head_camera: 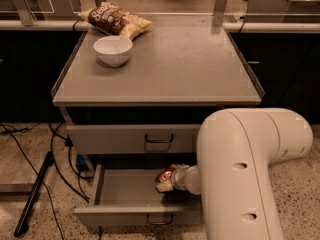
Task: Pick coke can from middle drawer and place on counter
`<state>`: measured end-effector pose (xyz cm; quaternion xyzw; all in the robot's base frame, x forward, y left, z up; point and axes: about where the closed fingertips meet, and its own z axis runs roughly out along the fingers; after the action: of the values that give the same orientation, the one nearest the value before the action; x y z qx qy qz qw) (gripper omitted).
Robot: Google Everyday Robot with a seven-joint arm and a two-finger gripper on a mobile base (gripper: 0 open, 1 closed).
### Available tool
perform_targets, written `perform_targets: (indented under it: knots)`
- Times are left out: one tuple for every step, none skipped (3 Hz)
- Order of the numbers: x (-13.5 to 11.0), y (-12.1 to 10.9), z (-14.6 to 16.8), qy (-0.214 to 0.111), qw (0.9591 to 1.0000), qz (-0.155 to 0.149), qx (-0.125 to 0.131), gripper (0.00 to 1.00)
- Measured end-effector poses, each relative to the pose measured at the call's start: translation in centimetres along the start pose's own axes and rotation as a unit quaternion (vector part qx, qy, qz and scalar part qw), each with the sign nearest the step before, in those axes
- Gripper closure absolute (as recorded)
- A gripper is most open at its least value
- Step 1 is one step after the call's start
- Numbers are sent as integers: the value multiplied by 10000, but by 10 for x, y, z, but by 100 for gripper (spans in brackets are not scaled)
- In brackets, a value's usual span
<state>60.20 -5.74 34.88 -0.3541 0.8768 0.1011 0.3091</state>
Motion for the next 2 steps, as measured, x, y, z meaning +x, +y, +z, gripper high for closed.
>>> perform_targets:
  knots:
    - [0, 0, 0, 0, 10000, 0, 0, 73]
    - [0, 0, 0, 0, 10000, 0, -1, 100]
